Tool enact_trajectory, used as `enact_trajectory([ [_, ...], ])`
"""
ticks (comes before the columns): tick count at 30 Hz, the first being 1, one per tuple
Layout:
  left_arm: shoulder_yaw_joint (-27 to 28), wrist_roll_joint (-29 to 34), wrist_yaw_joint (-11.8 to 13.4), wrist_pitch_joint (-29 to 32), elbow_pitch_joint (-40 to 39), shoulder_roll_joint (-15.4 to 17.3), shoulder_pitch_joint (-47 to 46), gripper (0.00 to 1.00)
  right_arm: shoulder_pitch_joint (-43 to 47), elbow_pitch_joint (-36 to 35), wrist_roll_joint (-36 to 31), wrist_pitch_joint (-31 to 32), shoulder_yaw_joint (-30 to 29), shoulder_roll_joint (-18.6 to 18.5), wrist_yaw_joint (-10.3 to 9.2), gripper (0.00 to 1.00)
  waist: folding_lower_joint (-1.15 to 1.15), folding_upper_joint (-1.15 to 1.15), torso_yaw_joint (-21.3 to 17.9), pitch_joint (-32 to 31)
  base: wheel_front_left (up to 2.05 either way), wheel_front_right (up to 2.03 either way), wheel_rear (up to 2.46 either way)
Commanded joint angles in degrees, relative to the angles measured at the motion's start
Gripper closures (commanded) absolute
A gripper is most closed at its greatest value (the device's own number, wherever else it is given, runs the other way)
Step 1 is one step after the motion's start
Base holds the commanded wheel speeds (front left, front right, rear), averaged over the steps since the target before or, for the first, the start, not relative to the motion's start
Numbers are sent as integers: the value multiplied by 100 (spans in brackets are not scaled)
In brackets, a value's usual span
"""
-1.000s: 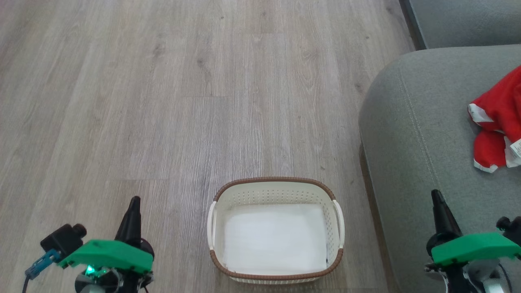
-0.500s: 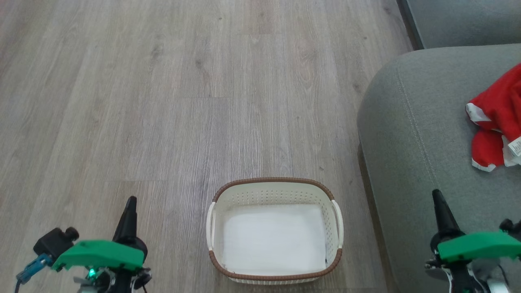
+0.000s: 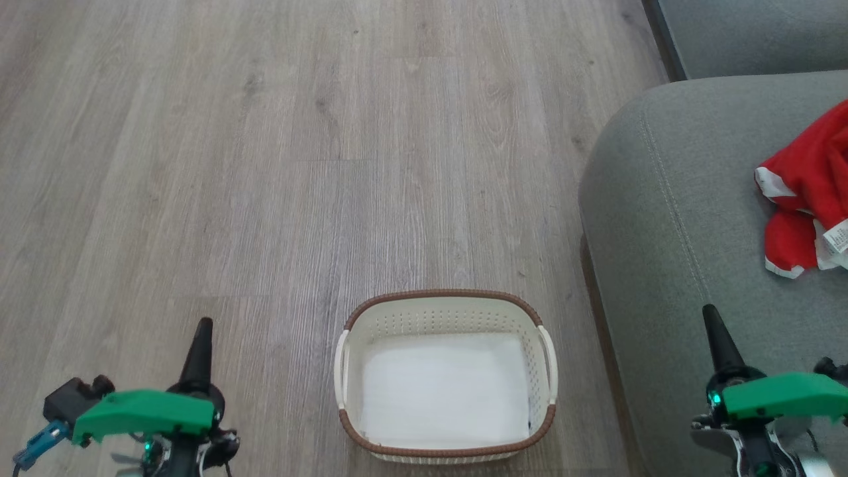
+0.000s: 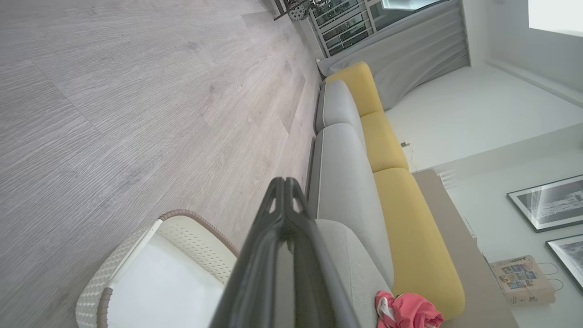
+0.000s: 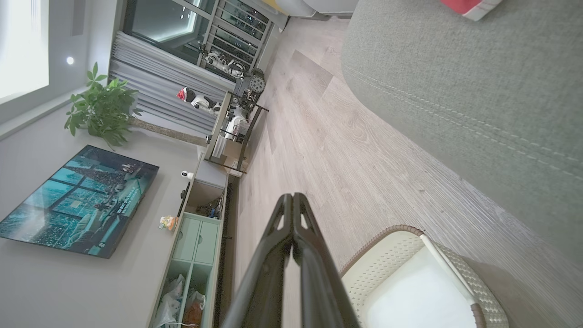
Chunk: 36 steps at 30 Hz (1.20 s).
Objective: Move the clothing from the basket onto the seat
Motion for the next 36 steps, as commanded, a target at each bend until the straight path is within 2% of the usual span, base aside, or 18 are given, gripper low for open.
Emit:
enact_trajectory([
  [1, 223, -127, -69, 46, -201, 13, -357, 100, -344, -170, 130, 38, 40, 6, 0, 100, 0, 0, -2, -1, 0, 0, 0],
  [36, 810, -2217, -265, 625, -207, -145, -479, 100, -596, -62, 2082, 537, -114, 164, -1, 100, 0, 0, -79, -30, 0, 0, 0],
])
